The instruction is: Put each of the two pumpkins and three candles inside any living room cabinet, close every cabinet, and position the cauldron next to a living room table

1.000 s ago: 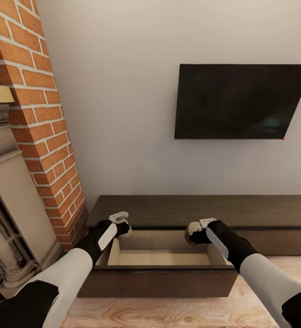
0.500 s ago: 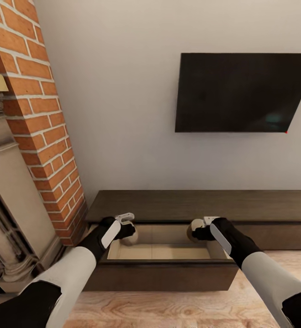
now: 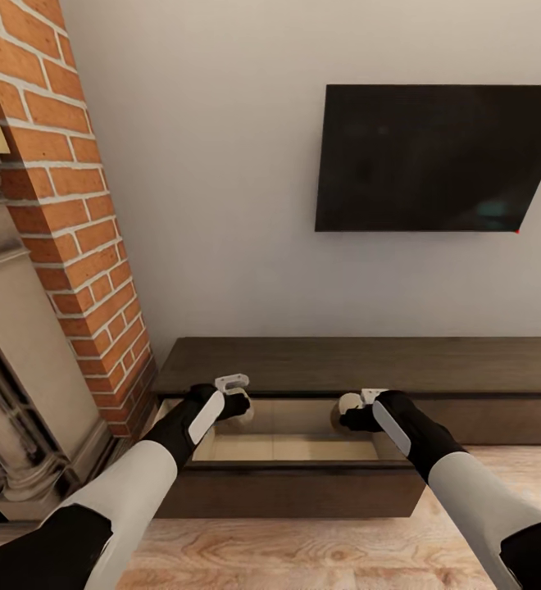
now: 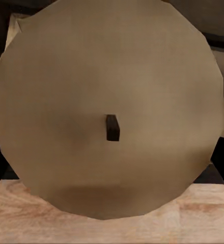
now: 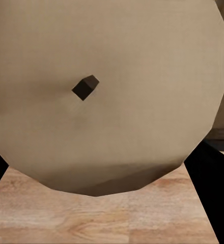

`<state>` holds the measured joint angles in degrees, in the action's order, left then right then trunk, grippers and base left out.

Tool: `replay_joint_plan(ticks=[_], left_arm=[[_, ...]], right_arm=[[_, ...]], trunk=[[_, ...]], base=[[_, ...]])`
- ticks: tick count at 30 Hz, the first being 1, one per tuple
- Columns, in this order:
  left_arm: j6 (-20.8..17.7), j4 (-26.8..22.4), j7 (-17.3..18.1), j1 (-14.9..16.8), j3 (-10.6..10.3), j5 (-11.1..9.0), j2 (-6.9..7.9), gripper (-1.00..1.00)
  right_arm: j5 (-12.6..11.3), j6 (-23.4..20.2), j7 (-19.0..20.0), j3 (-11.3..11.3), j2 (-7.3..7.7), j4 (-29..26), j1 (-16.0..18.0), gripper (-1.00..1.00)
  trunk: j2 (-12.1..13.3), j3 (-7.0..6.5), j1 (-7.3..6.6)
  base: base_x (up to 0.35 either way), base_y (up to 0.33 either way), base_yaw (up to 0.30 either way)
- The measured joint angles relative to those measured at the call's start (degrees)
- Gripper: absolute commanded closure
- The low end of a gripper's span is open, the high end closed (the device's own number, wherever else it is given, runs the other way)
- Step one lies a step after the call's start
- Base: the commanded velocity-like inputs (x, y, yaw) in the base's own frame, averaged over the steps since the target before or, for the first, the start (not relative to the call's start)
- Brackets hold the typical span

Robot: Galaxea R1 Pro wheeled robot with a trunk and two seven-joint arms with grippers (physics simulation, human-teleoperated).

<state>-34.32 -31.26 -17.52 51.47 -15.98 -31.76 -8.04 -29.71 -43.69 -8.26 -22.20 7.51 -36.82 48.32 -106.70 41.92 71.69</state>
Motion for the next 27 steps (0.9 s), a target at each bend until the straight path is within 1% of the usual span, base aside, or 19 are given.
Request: replay_joint_plan(ticks=[2,5,8,15,27], left_arm=[[1.6,0.0,0.1,0.0,-0.9,0.0,0.00,1.00],[2.0,0.1,0.1,0.0,-1.0,0.0,0.00,1.00],[2.1,0.2,0.1,0.0,-1.0,0.0,0.03,1.00],[1.8,0.3,0.1,0.0,-1.1,0.0,0.09,1.00],[1.4,0.6,0.2,0.0,-1.1,-0.1,0.06,1.00]], right_arm=[[0.0,0.0,0.0,0.0,-0.18,0.0,0.0,1.00],[0.1,0.0,0.0,0.0,-0.20,0.0,0.0,1.00],[0.1,0.0,0.0,0.0,-0.20,0.0,0.0,1.00],[0.1,0.0,0.0,0.0,-0.21,0.0,0.0,1.00],[0.1,0.0,0.0,-0.1,-0.21,0.0,0.0,1.00]], trunk=[[0.0,0.00,0.00],[0.0,0.00,0.00],[0.0,0.00,0.00],[0.0,0.00,-0.02],[0.0,0.00,0.00]], base=[[0.000,0.000,0.000],[0.000,0.000,0.000],[0.044,0.000,0.000],[0.220,0.000,0.000],[0.015,0.000,0.000]])
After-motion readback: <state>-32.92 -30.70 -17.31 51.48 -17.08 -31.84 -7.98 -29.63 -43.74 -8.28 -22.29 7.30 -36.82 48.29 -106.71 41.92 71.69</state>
